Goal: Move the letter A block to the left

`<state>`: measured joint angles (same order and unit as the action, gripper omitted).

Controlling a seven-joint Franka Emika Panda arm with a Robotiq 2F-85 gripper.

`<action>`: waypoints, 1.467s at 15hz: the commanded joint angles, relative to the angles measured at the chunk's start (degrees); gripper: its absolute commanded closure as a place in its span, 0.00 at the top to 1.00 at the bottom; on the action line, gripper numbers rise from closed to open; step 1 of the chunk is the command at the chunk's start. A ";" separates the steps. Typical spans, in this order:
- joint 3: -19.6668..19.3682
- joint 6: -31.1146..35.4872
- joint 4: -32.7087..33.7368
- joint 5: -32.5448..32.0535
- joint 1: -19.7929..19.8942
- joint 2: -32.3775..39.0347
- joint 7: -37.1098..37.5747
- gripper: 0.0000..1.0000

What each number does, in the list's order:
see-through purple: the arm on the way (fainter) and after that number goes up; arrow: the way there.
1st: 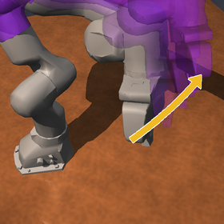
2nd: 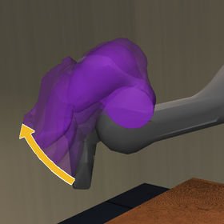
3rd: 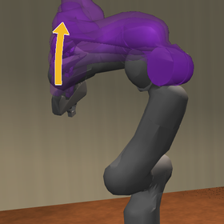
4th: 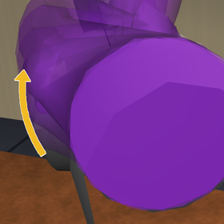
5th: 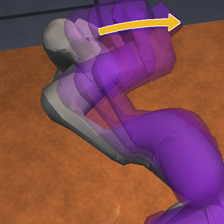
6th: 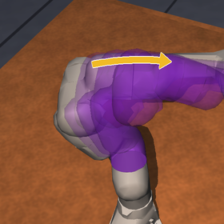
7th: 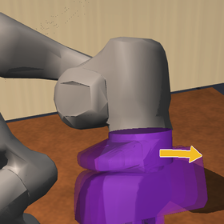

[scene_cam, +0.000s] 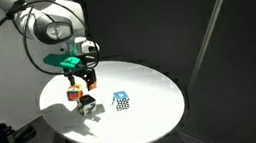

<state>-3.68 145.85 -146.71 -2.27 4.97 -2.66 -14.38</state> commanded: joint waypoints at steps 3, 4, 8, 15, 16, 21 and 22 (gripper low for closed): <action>-0.67 -12.14 -1.32 -1.72 0.21 -9.39 3.54 1.00; -0.84 -13.40 -1.34 -1.65 0.26 -10.69 3.52 1.00; -1.59 -17.94 -1.46 -1.28 0.45 -15.29 3.08 1.00; -3.64 -22.90 -2.26 -1.33 1.25 -21.81 1.44 1.00; -3.98 -22.95 -2.55 -1.18 1.33 -22.44 1.12 1.00; -5.16 -21.64 -4.31 -0.62 1.56 -25.05 1.10 1.00; -5.29 -21.67 -4.54 -0.58 1.53 -25.41 1.11 1.00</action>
<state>-8.31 123.86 -149.48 -2.61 6.24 -25.24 -12.73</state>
